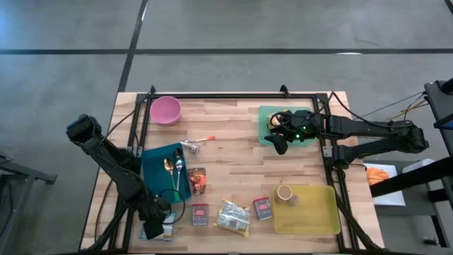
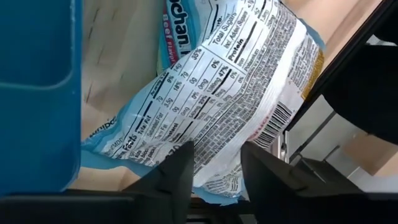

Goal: Pick & Place Food Item
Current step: Put the light blue noodle pack into the green bin

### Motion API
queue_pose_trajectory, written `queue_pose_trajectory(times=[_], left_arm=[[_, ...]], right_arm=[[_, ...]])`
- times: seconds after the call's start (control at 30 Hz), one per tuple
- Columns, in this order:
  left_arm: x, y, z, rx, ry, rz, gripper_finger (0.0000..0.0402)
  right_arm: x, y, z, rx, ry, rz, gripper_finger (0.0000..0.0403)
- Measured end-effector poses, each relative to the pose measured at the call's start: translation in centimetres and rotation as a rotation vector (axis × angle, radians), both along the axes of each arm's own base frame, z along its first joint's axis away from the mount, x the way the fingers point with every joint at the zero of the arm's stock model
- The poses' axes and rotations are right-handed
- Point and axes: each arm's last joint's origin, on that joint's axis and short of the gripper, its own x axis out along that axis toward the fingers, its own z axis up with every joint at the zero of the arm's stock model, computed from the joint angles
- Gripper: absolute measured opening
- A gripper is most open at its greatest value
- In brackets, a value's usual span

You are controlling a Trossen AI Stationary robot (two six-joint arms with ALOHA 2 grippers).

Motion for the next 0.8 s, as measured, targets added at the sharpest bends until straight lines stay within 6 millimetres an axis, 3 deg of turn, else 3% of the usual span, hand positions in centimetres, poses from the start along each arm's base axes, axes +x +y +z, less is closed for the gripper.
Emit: queue_pose_trajectory(times=[0.43,0.53,0.63,0.8], left_arm=[[-0.28,0.34,-0.13,0.036,0.02,-0.022,0.0111],[-0.26,0.26,-0.02,0.024,0.021,-0.036,0.0078],[-0.11,0.07,0.31,0.009,0.001,-0.066,0.002],[-0.04,-0.04,0.45,-0.002,-0.01,-0.083,0.0005]], right_arm=[[0.0,0.0,0.0,0.003,-0.001,-0.002,0.0237],[0.0,0.0,0.0,0.004,-0.001,-0.002,0.0237],[0.0,0.0,0.0,0.004,-0.001,-0.003,0.0237],[0.0,0.0,0.0,0.003,-0.001,-0.003,0.0237]])
